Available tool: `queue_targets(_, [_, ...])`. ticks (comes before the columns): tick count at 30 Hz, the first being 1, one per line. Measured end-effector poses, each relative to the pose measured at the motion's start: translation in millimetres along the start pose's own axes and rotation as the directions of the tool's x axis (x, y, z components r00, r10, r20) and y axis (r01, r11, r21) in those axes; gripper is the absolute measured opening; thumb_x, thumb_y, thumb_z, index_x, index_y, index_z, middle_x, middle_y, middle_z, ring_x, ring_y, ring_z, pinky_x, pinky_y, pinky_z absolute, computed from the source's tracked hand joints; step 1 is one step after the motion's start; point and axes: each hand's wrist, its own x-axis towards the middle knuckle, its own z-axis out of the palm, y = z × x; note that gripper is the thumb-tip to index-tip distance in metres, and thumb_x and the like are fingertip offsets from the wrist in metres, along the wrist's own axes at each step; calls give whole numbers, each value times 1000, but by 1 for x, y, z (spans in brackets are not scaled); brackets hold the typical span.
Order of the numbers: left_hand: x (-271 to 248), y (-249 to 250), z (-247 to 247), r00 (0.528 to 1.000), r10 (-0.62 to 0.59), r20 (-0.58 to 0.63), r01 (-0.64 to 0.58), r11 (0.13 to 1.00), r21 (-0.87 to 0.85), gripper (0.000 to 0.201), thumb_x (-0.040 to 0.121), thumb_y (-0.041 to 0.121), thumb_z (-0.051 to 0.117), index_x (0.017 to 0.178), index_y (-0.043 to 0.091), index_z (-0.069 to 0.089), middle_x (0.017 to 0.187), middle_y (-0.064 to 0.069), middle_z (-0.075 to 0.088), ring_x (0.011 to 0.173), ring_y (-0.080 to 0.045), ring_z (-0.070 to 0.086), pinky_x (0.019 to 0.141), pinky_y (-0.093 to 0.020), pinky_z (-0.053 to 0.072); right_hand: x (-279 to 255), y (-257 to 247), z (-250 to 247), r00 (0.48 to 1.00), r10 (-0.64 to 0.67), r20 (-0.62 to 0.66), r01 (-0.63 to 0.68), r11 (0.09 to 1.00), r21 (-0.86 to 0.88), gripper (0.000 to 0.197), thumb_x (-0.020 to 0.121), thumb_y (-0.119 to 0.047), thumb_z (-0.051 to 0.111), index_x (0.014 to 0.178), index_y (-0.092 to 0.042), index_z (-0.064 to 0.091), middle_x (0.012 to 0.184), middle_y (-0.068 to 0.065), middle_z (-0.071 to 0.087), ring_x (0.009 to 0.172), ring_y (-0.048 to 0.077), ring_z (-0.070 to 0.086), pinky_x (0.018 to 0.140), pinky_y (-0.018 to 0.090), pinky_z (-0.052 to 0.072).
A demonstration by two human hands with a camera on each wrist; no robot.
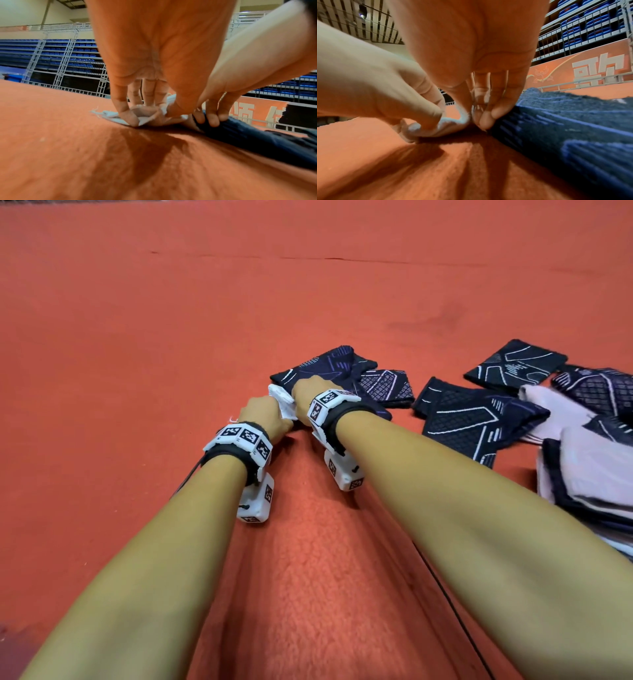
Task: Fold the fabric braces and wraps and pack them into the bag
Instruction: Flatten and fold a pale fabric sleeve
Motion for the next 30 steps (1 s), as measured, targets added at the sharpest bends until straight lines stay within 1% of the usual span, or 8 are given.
queue_targets(4, [-19,3,-15,999,-31,-26,26,984,-176,15,91,24,53,90,9,52,98,-18,64,90,-39,59,69,-34,39,-18,-2,-16,1000,7,-1,-7,999,46,19,94,-21,53,102,-8,64,97,14,56,83,35,58,74,37,49])
queue_targets(9, [-61,18,-37,995,-69,-71,37,926,-376,4,88,17,54,88,13,53,103,-19,66,84,-31,51,67,-30,35,-64,-11,-31,1000,-14,-10,15,996,93,30,93,-25,58,115,-6,65,128,20,47,94,38,60,88,42,52])
queue_targets(12, [-91,25,-48,996,-50,-73,18,924,-382,2,89,15,52,87,16,52,103,-16,66,86,-30,49,70,-29,34,-99,-9,-37,998,-22,-55,27,995,97,17,94,-21,55,91,-5,62,101,13,58,78,32,53,68,30,45])
queue_targets(15, [-128,39,-57,997,0,-75,-29,923,-384,3,89,18,54,86,18,54,97,-9,63,90,-27,52,72,-28,34,-138,-2,-40,997,21,-76,-11,992,127,29,92,-23,56,67,-13,46,69,5,49,71,31,50,55,26,35])
queue_targets(22, [-206,78,-70,987,150,-59,-159,856,-492,14,77,15,53,86,17,63,90,-2,73,88,-23,69,79,-33,57,-238,19,-58,993,97,-61,-87,986,143,34,95,-23,51,64,-13,41,73,10,54,76,32,56,67,34,46])
queue_targets(25, [-234,101,-70,966,251,-57,-249,854,-456,16,82,9,56,91,16,68,87,2,70,77,-11,62,61,-19,47,-277,32,-60,990,137,-26,-131,977,171,30,93,-25,50,66,-13,46,81,14,60,83,31,64,76,35,56])
queue_targets(28, [-255,122,-62,934,355,-47,-329,802,-498,16,81,9,62,82,23,69,83,1,68,79,-15,59,64,-24,43,-322,56,-61,982,188,29,-189,944,271,24,88,-25,51,71,-10,58,71,13,67,71,26,68,63,29,54])
queue_targets(30, [-270,138,-56,916,400,-35,-354,765,-538,15,79,13,63,76,27,66,79,0,66,74,-15,57,64,-26,45,-352,78,-60,976,206,68,-217,913,346,27,86,-23,50,85,-1,68,73,16,73,70,27,72,66,31,57])
